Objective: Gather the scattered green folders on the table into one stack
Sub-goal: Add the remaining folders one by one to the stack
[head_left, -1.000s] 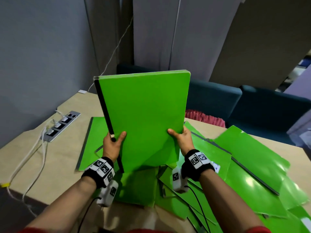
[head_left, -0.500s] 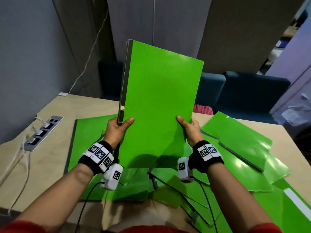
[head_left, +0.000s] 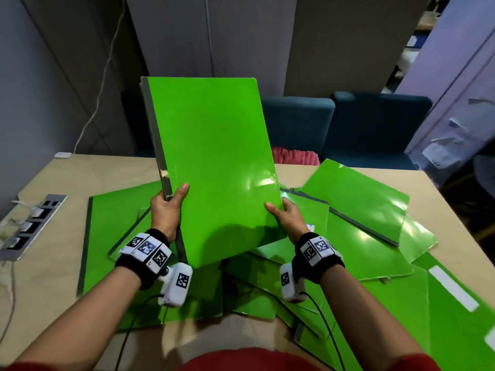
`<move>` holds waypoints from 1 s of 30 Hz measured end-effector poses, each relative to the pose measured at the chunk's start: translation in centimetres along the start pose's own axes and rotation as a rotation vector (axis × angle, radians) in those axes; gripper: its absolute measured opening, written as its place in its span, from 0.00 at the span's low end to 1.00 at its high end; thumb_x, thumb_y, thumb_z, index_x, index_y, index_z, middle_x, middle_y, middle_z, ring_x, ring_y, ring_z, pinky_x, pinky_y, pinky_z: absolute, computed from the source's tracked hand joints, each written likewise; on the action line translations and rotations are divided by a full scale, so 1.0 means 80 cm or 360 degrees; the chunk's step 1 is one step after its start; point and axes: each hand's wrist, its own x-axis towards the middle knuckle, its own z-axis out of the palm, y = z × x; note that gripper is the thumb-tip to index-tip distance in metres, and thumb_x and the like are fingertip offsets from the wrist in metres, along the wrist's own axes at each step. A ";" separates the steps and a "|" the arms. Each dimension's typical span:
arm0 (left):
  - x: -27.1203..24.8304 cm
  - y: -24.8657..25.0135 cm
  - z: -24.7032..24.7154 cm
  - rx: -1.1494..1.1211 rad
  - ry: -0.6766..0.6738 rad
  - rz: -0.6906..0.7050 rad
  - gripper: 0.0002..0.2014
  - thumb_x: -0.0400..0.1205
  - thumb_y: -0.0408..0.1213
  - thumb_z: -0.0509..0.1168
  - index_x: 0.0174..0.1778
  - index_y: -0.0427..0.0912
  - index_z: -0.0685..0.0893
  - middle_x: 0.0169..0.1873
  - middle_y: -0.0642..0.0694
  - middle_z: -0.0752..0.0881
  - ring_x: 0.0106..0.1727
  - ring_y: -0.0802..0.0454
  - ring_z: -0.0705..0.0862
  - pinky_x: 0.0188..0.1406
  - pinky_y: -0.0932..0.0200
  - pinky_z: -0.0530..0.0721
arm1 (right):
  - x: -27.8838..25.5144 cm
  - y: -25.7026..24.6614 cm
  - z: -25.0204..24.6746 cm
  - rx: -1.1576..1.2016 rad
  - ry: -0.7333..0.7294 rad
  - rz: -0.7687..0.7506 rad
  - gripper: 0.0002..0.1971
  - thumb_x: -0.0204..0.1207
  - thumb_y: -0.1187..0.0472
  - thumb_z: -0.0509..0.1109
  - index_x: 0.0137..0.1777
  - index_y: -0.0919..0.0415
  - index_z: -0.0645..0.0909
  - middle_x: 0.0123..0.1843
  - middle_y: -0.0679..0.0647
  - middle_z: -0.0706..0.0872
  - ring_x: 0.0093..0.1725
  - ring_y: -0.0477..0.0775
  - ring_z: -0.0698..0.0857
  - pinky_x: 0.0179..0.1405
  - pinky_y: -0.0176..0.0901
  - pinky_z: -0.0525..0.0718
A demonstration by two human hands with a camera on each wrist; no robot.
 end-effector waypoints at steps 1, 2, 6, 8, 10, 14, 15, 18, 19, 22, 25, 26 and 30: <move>-0.002 0.000 0.004 -0.0027 -0.0027 -0.0025 0.14 0.78 0.41 0.67 0.29 0.47 0.71 0.26 0.49 0.69 0.25 0.60 0.68 0.22 0.72 0.71 | 0.001 0.002 -0.001 0.0020 0.0006 -0.0029 0.34 0.77 0.59 0.68 0.77 0.73 0.58 0.80 0.67 0.62 0.80 0.62 0.62 0.78 0.52 0.61; -0.005 0.000 0.008 -0.0047 -0.0037 -0.0043 0.12 0.78 0.41 0.66 0.31 0.46 0.74 0.28 0.49 0.73 0.29 0.58 0.71 0.28 0.75 0.73 | 0.000 0.004 -0.003 0.0025 0.0032 -0.0057 0.35 0.77 0.59 0.68 0.78 0.73 0.57 0.80 0.67 0.61 0.80 0.62 0.61 0.78 0.52 0.61; -0.008 0.000 0.013 -0.0250 -0.0167 -0.0261 0.26 0.73 0.49 0.70 0.62 0.35 0.79 0.63 0.38 0.82 0.65 0.46 0.78 0.74 0.52 0.67 | 0.001 0.012 -0.016 0.0134 0.0121 -0.0112 0.37 0.76 0.59 0.69 0.79 0.71 0.55 0.81 0.67 0.59 0.81 0.61 0.60 0.78 0.50 0.60; -0.009 0.002 0.018 -0.0303 -0.0302 -0.0357 0.34 0.70 0.53 0.71 0.67 0.36 0.76 0.71 0.39 0.76 0.74 0.45 0.72 0.79 0.42 0.62 | 0.003 0.012 -0.022 0.0182 0.0153 -0.0122 0.37 0.75 0.59 0.70 0.78 0.71 0.57 0.81 0.67 0.60 0.80 0.61 0.60 0.79 0.51 0.60; -0.012 0.001 0.032 -0.0192 -0.0287 -0.0343 0.22 0.79 0.45 0.64 0.64 0.34 0.77 0.67 0.42 0.77 0.73 0.46 0.71 0.80 0.46 0.60 | 0.002 0.008 -0.026 0.0188 0.0150 -0.0130 0.39 0.72 0.54 0.72 0.77 0.71 0.60 0.80 0.67 0.64 0.79 0.62 0.63 0.80 0.56 0.61; -0.015 0.002 0.052 0.0036 -0.0070 -0.0116 0.24 0.78 0.44 0.67 0.62 0.29 0.73 0.61 0.34 0.81 0.67 0.37 0.75 0.76 0.41 0.67 | 0.009 0.015 -0.033 0.0197 0.0213 -0.0071 0.36 0.72 0.57 0.72 0.76 0.71 0.63 0.78 0.67 0.67 0.78 0.63 0.67 0.78 0.60 0.64; -0.015 0.005 0.054 0.0066 -0.0055 -0.0048 0.28 0.77 0.45 0.67 0.65 0.27 0.72 0.65 0.30 0.78 0.69 0.34 0.74 0.75 0.40 0.69 | 0.011 0.016 -0.034 0.0196 0.0231 -0.0060 0.35 0.73 0.58 0.72 0.75 0.72 0.64 0.77 0.66 0.68 0.78 0.64 0.67 0.78 0.58 0.65; -0.013 0.007 0.059 0.0103 -0.0046 0.0053 0.27 0.77 0.41 0.67 0.65 0.25 0.72 0.65 0.24 0.77 0.68 0.29 0.74 0.71 0.38 0.71 | 0.020 0.023 -0.036 0.0076 0.0230 0.0001 0.34 0.73 0.57 0.72 0.74 0.73 0.65 0.76 0.67 0.70 0.76 0.65 0.68 0.76 0.59 0.68; -0.013 0.008 0.061 0.0121 -0.0060 0.0062 0.24 0.78 0.40 0.67 0.63 0.26 0.74 0.62 0.26 0.80 0.65 0.30 0.77 0.70 0.38 0.72 | 0.024 0.027 -0.038 0.0044 0.0219 0.0022 0.33 0.73 0.56 0.72 0.73 0.73 0.67 0.74 0.67 0.72 0.74 0.65 0.71 0.74 0.61 0.70; -0.009 0.009 0.062 0.0135 -0.0060 0.0075 0.06 0.78 0.38 0.67 0.43 0.41 0.78 0.36 0.47 0.79 0.37 0.52 0.78 0.60 0.42 0.77 | 0.033 0.038 -0.049 -0.0026 0.0229 0.0048 0.23 0.72 0.56 0.73 0.63 0.69 0.76 0.61 0.62 0.81 0.62 0.57 0.79 0.60 0.50 0.80; -0.002 0.004 0.051 0.0133 -0.0010 0.0055 0.08 0.77 0.40 0.68 0.37 0.44 0.76 0.32 0.41 0.78 0.34 0.54 0.76 0.44 0.40 0.77 | 0.041 0.056 -0.068 -0.0123 0.0295 0.0021 0.08 0.73 0.57 0.72 0.47 0.60 0.78 0.44 0.54 0.83 0.48 0.55 0.81 0.40 0.40 0.79; 0.001 0.001 0.046 0.0127 -0.0006 0.0061 0.10 0.77 0.40 0.68 0.35 0.45 0.73 0.29 0.43 0.74 0.31 0.53 0.73 0.36 0.44 0.74 | 0.044 0.063 -0.077 -0.0192 0.0345 0.0026 0.09 0.74 0.57 0.72 0.47 0.62 0.79 0.44 0.54 0.83 0.47 0.54 0.81 0.38 0.38 0.78; 0.016 -0.013 0.027 0.0144 0.0008 0.0036 0.17 0.77 0.40 0.68 0.29 0.50 0.65 0.26 0.50 0.64 0.28 0.55 0.62 0.29 0.58 0.64 | 0.061 0.088 -0.131 -0.0414 0.0598 0.0232 0.09 0.74 0.58 0.71 0.49 0.63 0.80 0.42 0.55 0.83 0.44 0.54 0.80 0.37 0.43 0.82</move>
